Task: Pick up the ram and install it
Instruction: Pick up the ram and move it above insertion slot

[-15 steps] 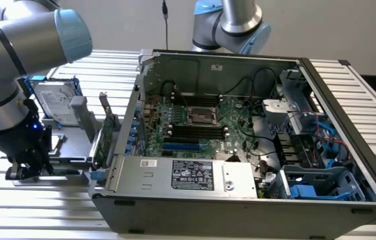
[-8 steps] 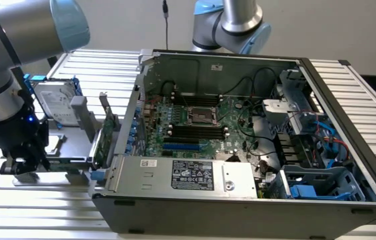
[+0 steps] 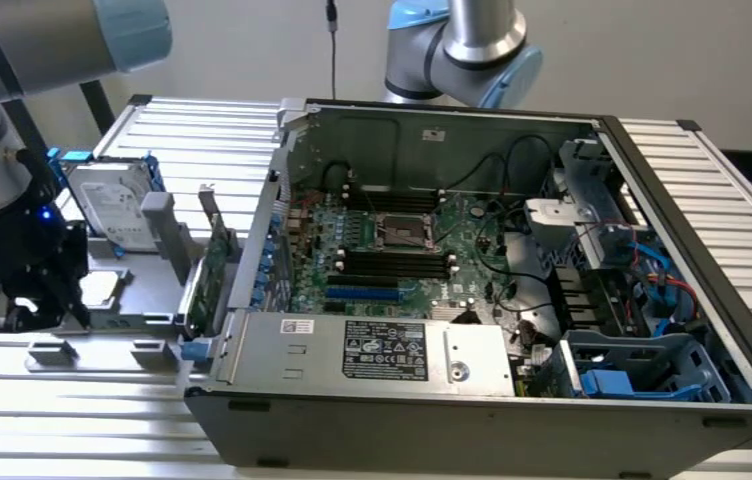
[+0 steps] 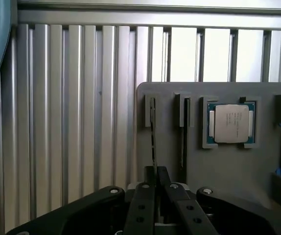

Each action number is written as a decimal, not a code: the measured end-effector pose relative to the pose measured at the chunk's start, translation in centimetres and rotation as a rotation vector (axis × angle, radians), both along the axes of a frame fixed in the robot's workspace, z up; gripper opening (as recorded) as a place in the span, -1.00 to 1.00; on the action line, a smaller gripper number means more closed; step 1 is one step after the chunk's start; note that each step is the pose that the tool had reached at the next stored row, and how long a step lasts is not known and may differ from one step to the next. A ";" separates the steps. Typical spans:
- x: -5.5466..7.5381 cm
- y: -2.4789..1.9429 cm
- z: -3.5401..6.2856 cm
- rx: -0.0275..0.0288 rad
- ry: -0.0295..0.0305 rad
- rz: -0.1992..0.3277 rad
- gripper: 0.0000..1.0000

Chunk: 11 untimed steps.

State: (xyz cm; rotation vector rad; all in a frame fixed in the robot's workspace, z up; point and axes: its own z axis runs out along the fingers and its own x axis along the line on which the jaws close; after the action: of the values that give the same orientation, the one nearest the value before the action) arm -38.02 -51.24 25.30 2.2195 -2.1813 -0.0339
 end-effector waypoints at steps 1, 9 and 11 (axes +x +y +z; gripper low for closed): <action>0.0 0.00 0.45 -0.0001 0.0002 0.000 -0.72; 0.8 0.02 4.10 0.0001 0.0001 0.000 -0.72; 1.1 0.09 5.00 0.0000 0.0002 0.000 -0.72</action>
State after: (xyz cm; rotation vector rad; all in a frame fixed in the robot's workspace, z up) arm -36.91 -51.15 30.30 2.2193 -2.1812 -0.0342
